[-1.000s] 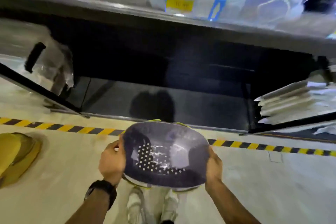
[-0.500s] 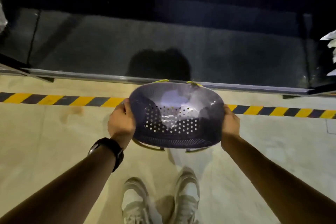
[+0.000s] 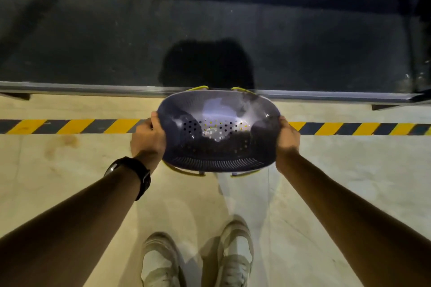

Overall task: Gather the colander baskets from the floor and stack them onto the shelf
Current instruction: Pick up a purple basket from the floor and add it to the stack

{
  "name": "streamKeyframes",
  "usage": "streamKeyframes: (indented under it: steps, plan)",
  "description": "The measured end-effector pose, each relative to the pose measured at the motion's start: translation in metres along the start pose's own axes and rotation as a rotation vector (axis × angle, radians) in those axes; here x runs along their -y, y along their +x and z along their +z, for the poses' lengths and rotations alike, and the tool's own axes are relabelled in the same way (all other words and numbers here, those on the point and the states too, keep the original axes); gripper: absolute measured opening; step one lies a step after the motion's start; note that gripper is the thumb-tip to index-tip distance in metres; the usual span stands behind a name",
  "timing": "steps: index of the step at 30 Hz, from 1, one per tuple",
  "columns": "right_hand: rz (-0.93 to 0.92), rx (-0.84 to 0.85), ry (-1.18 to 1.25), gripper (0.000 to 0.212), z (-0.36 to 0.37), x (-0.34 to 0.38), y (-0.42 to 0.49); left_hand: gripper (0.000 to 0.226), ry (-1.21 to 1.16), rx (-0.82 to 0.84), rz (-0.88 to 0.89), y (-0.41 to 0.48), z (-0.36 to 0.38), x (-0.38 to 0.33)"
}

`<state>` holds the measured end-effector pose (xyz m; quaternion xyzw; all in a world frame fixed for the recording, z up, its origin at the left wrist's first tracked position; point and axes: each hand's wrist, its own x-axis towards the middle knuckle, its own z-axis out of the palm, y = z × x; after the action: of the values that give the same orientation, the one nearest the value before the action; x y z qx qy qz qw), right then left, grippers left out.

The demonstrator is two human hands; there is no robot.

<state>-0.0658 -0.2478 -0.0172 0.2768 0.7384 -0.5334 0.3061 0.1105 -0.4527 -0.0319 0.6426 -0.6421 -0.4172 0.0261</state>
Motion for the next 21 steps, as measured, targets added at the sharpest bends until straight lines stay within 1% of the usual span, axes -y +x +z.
streamKeyframes:
  steps: [6, 10, 13, 14, 15, 18, 19, 21]
  plan:
    - [0.057, 0.023, -0.054, 0.027, -0.002, 0.001, 0.011, 0.052, 0.07, 0.044, -0.011, 0.0, 0.002, -0.003]
    - [0.016, 0.001, -0.094, 0.039, -0.008, 0.014, 0.004, 0.044, 0.125, 0.137, -0.014, -0.005, -0.008, -0.013]
    - [-0.058, -0.099, -0.213, 0.052, -0.024, 0.03, -0.009, 0.048, 0.243, 0.165, 0.041, -0.02, -0.035, -0.027]
    - [-0.115, -0.119, -0.316, 0.055, -0.033, 0.037, -0.016, 0.054, 0.305, 0.157, 0.089, -0.026, -0.046, -0.033]
    - [-0.205, -0.122, -0.473, 0.058, -0.041, 0.046, -0.026, 0.061, 0.387, 0.141, 0.158, -0.033, -0.06, -0.042]
    - [-0.603, -0.09, -1.013, 0.074, -0.065, 0.079, -0.064, 0.076, 0.644, 0.105, 0.443, -0.052, -0.105, -0.081]
    - [-0.709, -0.061, -1.145, 0.079, -0.07, 0.092, -0.078, 0.077, 0.707, 0.109, 0.526, -0.058, -0.119, -0.097]
    - [-0.827, 0.0, -1.281, 0.085, -0.078, 0.119, -0.105, 0.079, 0.817, 0.112, 0.648, -0.071, -0.141, -0.129]
